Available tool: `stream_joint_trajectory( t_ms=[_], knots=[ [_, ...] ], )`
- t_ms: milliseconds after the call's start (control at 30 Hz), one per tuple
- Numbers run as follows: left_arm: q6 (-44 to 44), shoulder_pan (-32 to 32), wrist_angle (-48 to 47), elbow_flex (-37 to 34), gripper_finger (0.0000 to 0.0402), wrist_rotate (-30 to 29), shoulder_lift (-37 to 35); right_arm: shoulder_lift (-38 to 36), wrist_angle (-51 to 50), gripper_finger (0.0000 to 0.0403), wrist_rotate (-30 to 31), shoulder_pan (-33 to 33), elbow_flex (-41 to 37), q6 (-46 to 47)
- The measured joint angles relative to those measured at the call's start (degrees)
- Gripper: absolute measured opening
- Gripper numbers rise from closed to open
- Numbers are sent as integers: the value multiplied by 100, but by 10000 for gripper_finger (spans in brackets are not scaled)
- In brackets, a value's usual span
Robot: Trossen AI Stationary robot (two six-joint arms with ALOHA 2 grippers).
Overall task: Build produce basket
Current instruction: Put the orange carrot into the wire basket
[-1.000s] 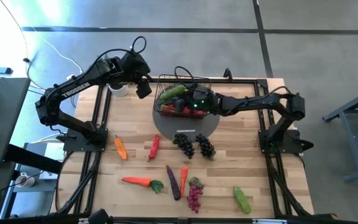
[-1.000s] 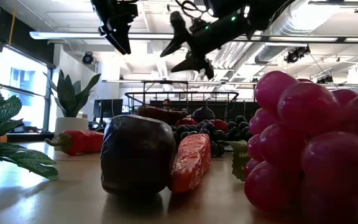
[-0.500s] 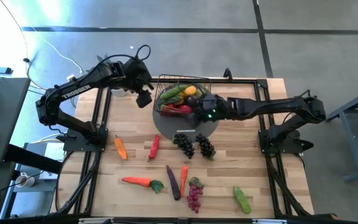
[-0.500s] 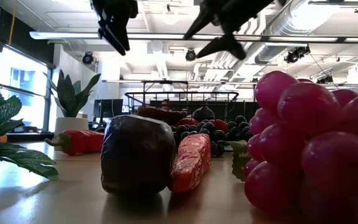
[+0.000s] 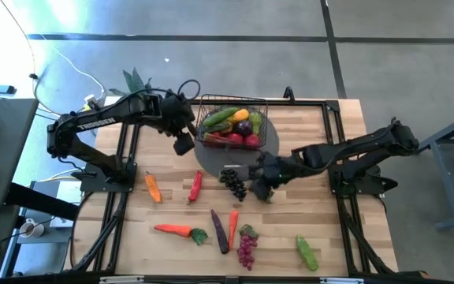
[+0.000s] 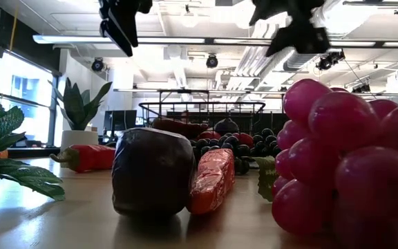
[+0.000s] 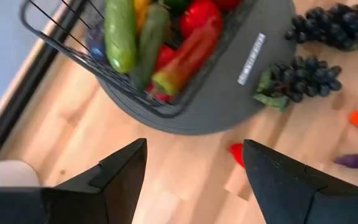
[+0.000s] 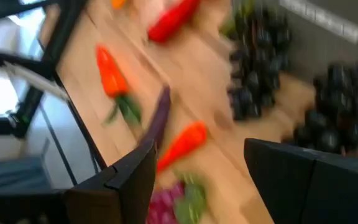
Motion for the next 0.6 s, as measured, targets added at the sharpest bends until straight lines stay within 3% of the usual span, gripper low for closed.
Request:
stream_joint_trajectory(
  t_ms=[600],
  knots=[
    [-1127,-2308,-505,-61,252,-36,0,0,-1469,225,-34,1281,0,789]
  ],
)
